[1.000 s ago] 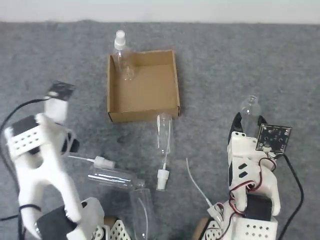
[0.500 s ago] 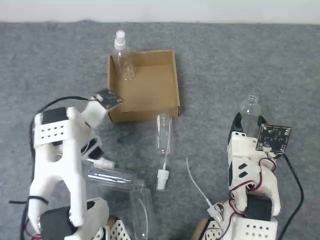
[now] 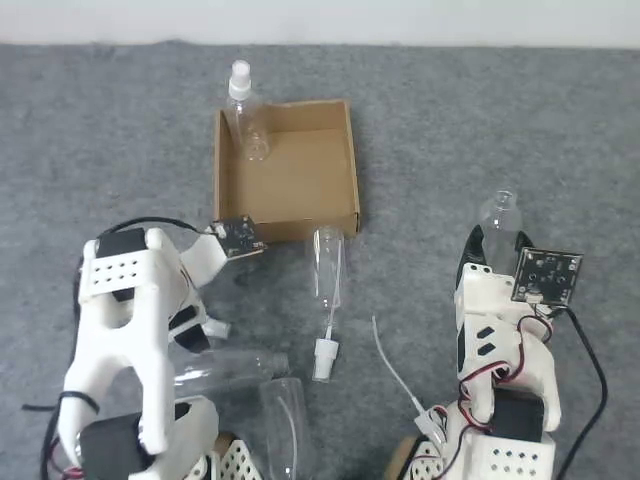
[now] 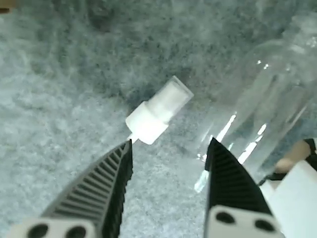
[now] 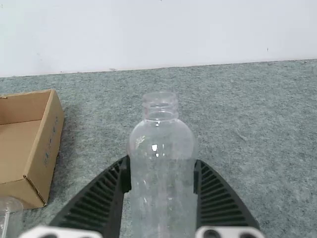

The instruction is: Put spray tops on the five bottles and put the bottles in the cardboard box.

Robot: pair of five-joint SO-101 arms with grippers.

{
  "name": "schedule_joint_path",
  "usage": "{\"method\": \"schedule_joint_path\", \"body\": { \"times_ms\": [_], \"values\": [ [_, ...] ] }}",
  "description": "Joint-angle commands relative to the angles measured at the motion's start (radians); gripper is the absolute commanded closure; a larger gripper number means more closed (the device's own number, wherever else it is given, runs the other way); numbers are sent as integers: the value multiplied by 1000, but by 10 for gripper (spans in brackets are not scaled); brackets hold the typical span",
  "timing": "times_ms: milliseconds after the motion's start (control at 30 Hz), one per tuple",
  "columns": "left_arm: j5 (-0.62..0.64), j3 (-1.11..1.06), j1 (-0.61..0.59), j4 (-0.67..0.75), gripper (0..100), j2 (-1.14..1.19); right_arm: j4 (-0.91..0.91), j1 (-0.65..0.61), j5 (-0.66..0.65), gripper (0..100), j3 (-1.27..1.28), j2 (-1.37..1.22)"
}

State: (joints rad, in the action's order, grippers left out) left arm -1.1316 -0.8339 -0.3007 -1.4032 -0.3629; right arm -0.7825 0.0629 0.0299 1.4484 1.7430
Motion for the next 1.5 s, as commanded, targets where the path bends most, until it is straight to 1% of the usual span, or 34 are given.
{"method": "schedule_joint_path", "body": {
  "times_ms": [0, 133, 333, 633, 800, 900, 1033, 1267, 1333, 1467],
  "values": [
    [-12, -58, 6, 95, 775, -43, 22, -7, -25, 919, 2, 21],
    [-11, -139, 6, 209, 775, -43, 21, -7, -25, 919, 2, 21],
    [-6, -211, 6, 319, 776, -43, 21, -8, -26, 919, 2, 19],
    [-6, -226, 8, 325, 867, -43, 21, -8, -28, 919, 2, 19],
    [-3, -220, 6, 322, 945, -52, 21, -8, -28, 919, 2, 19],
    [49, -206, 6, 296, 964, -52, 21, -8, -28, 919, 2, 19],
    [94, -153, 6, 219, 966, -52, 21, -8, -26, 919, 2, 19],
    [94, -53, 3, 78, 968, -54, 21, -8, -26, 919, 2, 19],
    [94, -21, 2, 43, 986, -54, 21, -8, -26, 919, 2, 19],
    [94, 42, 0, -28, 989, -54, 21, -22, -29, 919, 3, 19]
  ]
}}
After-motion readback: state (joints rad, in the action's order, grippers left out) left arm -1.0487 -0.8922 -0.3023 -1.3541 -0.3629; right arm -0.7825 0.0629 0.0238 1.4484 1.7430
